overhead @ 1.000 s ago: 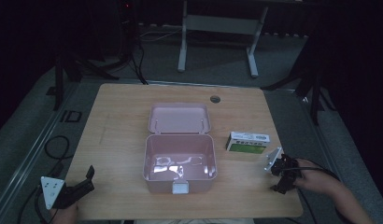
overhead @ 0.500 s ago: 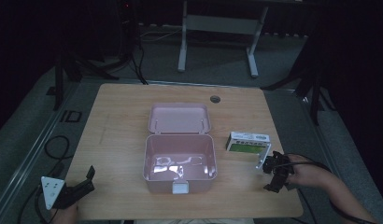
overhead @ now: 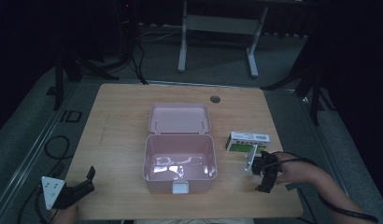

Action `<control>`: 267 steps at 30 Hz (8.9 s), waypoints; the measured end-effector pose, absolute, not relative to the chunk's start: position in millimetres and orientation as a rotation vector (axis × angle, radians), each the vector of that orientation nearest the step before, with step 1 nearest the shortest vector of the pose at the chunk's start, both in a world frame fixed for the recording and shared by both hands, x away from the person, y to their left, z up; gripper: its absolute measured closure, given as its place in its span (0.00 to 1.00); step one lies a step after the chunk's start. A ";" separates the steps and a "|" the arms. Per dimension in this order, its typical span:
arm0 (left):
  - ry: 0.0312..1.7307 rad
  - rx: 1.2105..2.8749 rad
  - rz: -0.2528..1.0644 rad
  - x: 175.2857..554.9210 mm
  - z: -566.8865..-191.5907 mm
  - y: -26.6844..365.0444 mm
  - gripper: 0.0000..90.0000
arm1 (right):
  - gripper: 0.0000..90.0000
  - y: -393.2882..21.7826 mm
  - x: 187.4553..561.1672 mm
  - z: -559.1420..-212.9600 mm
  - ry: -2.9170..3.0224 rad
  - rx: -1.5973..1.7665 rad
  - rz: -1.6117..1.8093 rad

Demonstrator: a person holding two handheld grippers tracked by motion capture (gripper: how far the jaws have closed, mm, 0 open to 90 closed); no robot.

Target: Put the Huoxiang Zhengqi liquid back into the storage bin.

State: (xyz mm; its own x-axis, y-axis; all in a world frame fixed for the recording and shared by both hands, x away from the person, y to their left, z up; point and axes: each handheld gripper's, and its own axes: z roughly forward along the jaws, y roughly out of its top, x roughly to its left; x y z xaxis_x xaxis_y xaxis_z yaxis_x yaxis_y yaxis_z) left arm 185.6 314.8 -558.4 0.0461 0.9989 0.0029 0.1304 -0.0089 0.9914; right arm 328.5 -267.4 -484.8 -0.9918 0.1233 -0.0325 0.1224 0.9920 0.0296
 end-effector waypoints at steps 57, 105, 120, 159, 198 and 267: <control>1.264 1.362 1.103 185.7 -559.3 314.3 0.00 | 0.36 -250.8 388.7 -395.5 2.984 0.093 0.124; 1.254 1.389 1.087 186.3 -560.7 312.9 0.00 | 0.65 -244.7 458.2 -458.1 3.089 0.136 -0.045; 1.255 1.389 1.089 186.0 -560.7 312.8 0.00 | 0.69 -241.5 449.1 -459.1 3.147 0.100 -0.068; 1.250 1.395 1.097 185.3 -559.5 311.6 0.00 | 0.69 -235.6 367.1 -425.4 3.157 0.075 -0.099; 1.252 1.401 1.091 186.0 -560.0 311.9 0.00 | 0.69 -207.6 341.4 -328.4 3.061 0.025 -0.115; 1.240 1.419 1.094 184.5 -559.5 312.5 0.00 | 0.69 -18.1 335.6 -363.0 3.148 -0.206 -0.061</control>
